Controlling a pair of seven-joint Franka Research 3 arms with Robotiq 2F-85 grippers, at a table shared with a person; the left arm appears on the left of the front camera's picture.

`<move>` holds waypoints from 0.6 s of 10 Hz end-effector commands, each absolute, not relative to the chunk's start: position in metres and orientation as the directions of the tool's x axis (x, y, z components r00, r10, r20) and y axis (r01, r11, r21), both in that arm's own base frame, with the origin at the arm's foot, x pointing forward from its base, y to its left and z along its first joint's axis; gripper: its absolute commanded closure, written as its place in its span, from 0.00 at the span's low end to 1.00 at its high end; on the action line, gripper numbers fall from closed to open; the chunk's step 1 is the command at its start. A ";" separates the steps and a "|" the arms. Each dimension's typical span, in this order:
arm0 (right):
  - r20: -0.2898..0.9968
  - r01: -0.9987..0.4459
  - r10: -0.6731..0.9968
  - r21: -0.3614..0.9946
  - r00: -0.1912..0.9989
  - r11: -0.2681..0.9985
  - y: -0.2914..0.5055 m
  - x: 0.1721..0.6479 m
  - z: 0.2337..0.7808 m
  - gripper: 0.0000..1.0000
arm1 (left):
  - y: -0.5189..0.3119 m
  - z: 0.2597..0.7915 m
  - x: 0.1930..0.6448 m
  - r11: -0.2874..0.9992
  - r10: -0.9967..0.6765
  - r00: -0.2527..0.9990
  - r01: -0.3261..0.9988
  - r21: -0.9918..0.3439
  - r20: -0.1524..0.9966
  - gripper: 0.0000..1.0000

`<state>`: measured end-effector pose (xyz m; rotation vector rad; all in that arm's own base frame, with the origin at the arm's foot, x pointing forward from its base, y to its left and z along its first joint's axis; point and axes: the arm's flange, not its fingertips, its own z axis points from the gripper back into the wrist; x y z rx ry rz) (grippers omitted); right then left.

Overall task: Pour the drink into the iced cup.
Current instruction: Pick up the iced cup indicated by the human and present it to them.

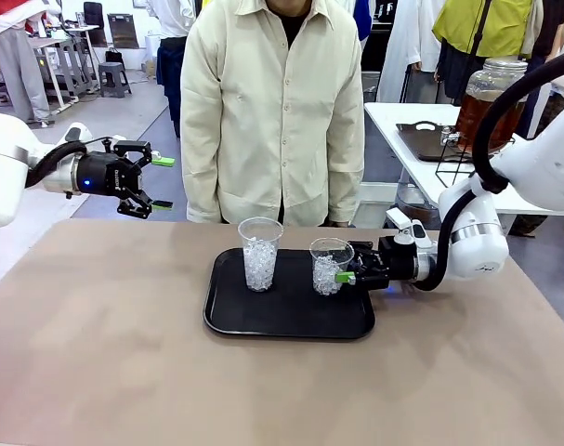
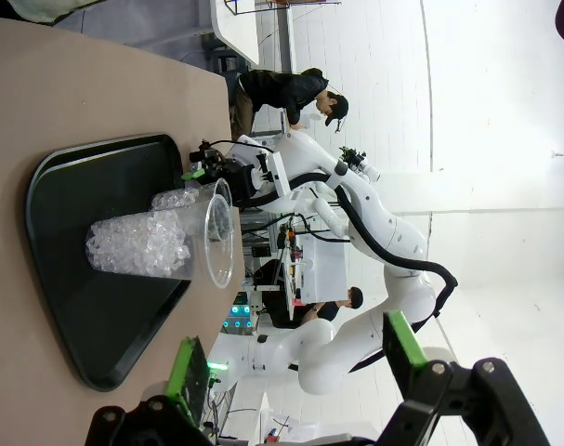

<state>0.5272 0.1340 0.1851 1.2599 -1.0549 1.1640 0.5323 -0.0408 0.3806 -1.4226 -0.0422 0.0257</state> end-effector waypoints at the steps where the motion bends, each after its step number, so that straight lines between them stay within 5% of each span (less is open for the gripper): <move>1: 0.989 -0.991 0.076 0.133 0.131 -0.026 0.147 0.536 0.183 0.00 | -0.041 0.383 0.532 0.141 0.055 0.998 -0.003 -0.990 0.005 0.00; 6: 0.984 -0.986 0.083 0.160 0.156 -0.040 0.155 0.537 0.180 0.00 | -0.041 0.383 0.532 0.141 0.055 0.998 -0.003 -0.990 0.005 0.00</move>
